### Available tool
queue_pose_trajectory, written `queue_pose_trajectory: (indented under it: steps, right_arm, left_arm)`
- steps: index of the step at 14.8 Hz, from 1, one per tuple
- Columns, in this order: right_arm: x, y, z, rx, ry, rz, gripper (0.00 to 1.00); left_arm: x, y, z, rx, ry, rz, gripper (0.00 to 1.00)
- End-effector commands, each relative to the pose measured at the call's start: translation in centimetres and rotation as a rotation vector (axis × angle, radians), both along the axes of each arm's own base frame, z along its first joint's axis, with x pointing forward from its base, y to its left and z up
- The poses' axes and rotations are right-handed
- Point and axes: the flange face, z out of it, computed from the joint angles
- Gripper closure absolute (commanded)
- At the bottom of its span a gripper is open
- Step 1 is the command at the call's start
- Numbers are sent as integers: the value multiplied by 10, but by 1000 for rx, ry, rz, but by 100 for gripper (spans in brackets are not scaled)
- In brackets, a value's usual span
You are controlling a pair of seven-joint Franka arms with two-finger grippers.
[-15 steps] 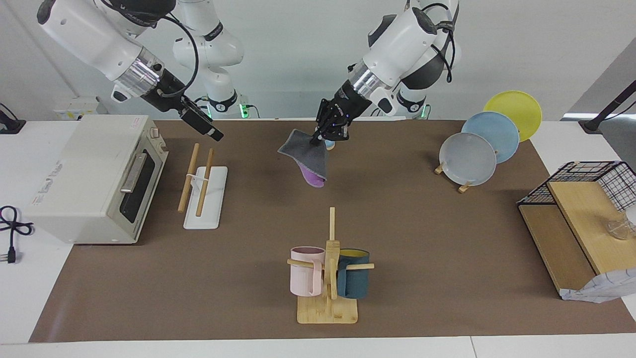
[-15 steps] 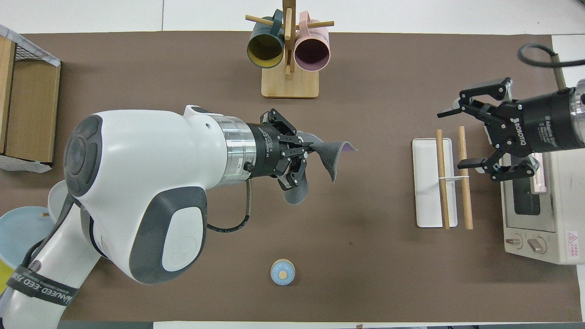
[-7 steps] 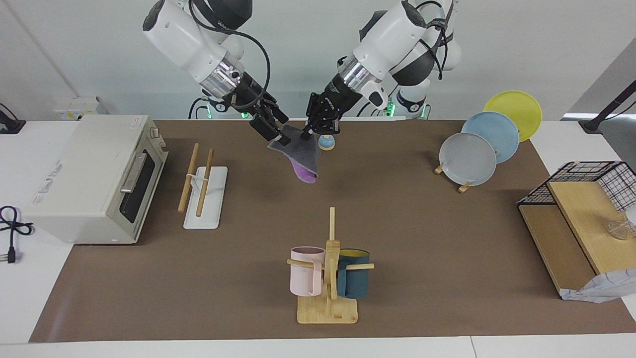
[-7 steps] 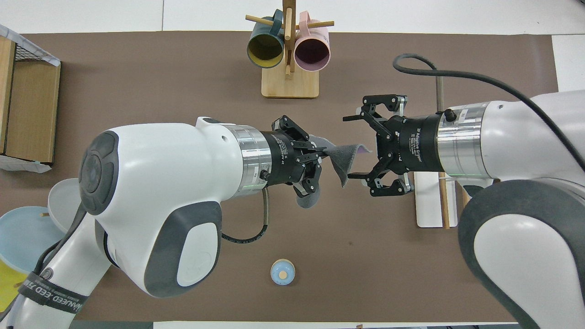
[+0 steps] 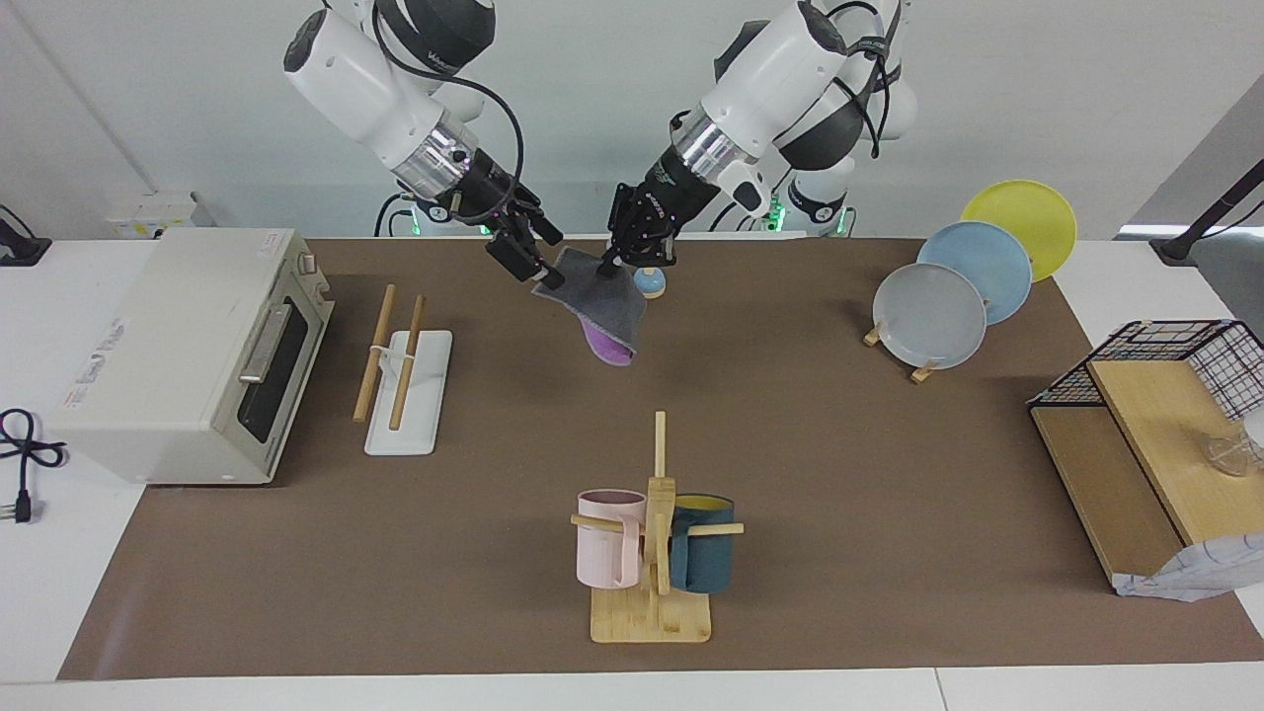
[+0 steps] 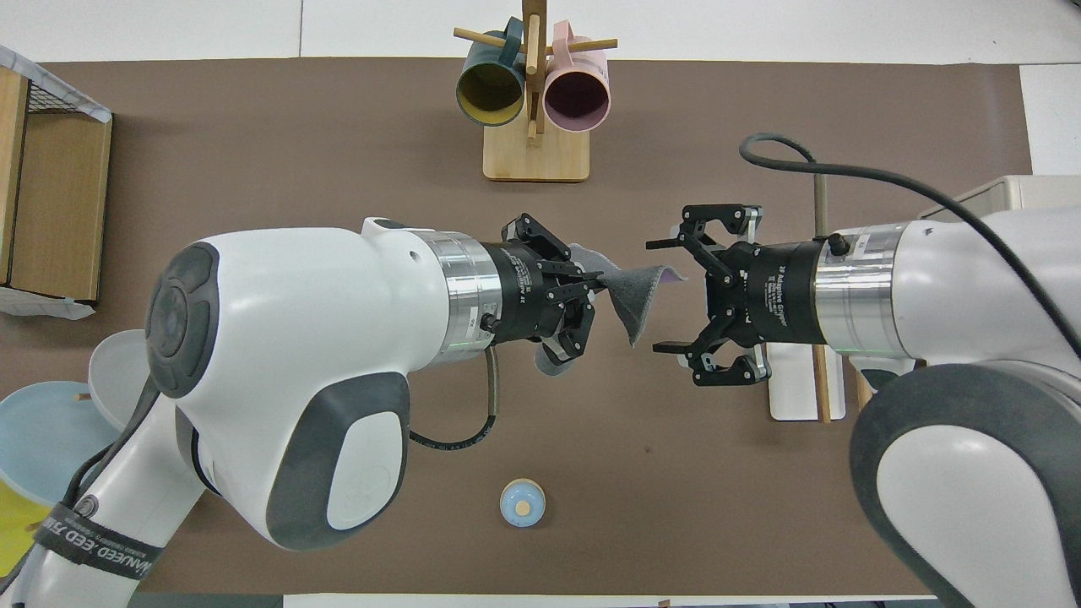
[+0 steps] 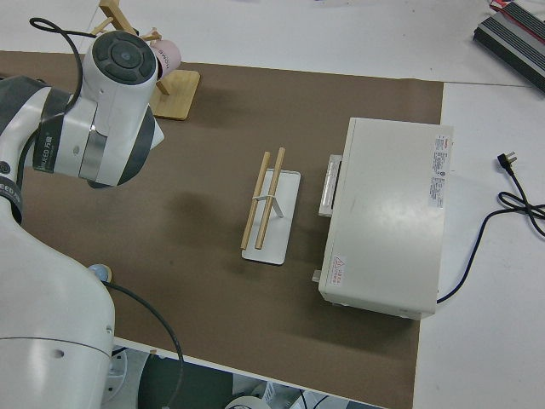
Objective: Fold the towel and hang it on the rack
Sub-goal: 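Carry the towel forward while the right gripper reaches toward it, then grasp the towel with the right gripper while the left gripper releases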
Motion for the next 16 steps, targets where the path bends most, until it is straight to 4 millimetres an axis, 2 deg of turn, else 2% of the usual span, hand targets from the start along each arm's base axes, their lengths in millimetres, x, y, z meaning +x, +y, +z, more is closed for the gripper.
queue_pose_trajectory:
  steps: [1,3,4,5,7,8,10,11,16]
  right_arm:
    - [-11,1,-3,13,-52,15,0]
    - [-10,0,-6,9,-64,27,0]
    - [-10,0,-6,7,-76,48,8]
    - [-10,0,-7,6,-83,53,22]
    - [-5,1,-14,1,-81,48,40]
    - [-3,1,-15,1,-87,41,53]
    - [-3,5,-14,5,-90,43,91]
    - [-2,4,-13,7,-90,44,100]
    - [3,-2,-7,36,-69,40,100]
  left_arm:
    - [-8,2,3,-3,-2,22,100]
    - [-8,2,3,-3,-2,24,100]
    - [-8,2,3,-3,0,27,100]
    - [-7,4,3,-3,0,30,100]
    - [-7,3,2,1,-1,26,100]
    - [-7,3,3,8,-5,31,100]
    - [-8,3,2,12,-2,37,100]
    - [-8,3,2,14,-3,38,100]
    - [-10,1,1,17,0,32,100]
